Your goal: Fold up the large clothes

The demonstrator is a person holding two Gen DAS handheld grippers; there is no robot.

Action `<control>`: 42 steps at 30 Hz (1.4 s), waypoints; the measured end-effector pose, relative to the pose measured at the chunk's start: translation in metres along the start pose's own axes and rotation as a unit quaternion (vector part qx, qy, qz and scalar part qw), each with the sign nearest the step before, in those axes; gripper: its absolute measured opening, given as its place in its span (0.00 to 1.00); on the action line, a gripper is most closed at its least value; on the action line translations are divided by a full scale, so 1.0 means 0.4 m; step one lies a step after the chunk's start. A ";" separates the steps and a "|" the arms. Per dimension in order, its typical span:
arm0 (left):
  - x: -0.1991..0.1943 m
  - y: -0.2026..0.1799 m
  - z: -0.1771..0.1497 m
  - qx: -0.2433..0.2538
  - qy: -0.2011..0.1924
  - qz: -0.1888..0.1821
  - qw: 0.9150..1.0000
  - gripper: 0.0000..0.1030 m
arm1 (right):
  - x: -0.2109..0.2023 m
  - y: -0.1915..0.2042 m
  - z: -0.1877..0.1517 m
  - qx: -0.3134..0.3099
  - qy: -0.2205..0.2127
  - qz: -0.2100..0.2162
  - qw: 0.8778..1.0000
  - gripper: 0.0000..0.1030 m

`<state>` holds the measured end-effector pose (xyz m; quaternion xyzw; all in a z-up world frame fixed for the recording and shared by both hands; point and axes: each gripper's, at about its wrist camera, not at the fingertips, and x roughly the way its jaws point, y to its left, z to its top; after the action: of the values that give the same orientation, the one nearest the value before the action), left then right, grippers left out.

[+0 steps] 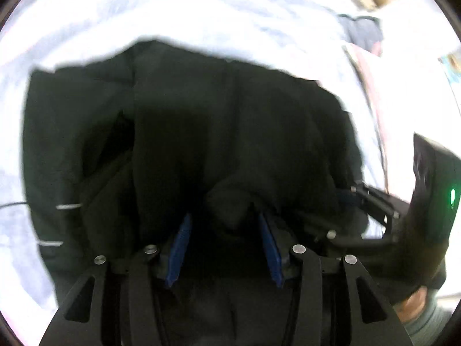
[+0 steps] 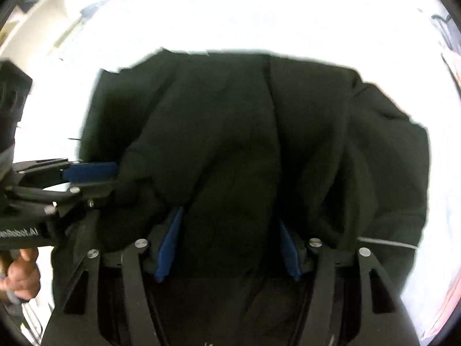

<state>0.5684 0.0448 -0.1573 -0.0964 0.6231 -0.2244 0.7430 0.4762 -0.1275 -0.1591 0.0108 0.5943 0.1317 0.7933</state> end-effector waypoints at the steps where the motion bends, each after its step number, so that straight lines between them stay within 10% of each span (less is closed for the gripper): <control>1: -0.033 -0.017 -0.017 0.015 -0.012 -0.005 1.000 0.47 | -0.042 0.008 -0.013 -0.010 -0.019 0.007 1.000 0.62; 5: -0.088 -0.043 -0.075 0.033 -0.024 -0.016 0.999 0.48 | -0.121 0.051 -0.055 -0.041 -0.052 0.025 0.998 0.63; 12: 0.089 0.041 -0.102 -0.054 0.046 0.018 0.997 0.49 | 0.074 0.031 -0.092 -0.032 0.034 -0.036 0.998 0.63; 19: -0.076 0.028 -0.171 -0.057 -0.010 0.000 0.998 0.49 | -0.063 0.006 -0.113 -0.001 0.019 0.006 1.000 0.64; 32: -0.516 0.278 -0.606 -0.177 -0.120 0.055 0.975 0.49 | -0.232 -0.066 -0.404 0.061 0.023 -0.010 0.998 0.64; 42: -0.340 0.379 -0.860 -0.273 -0.047 0.026 0.960 0.49 | -0.262 -0.113 -0.554 0.120 0.042 -0.026 0.992 0.64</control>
<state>0.2505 0.2869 -0.1720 -0.2902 0.6272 -0.0213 0.7224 0.2483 -0.2254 -0.1334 0.0843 0.6389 0.0391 0.7637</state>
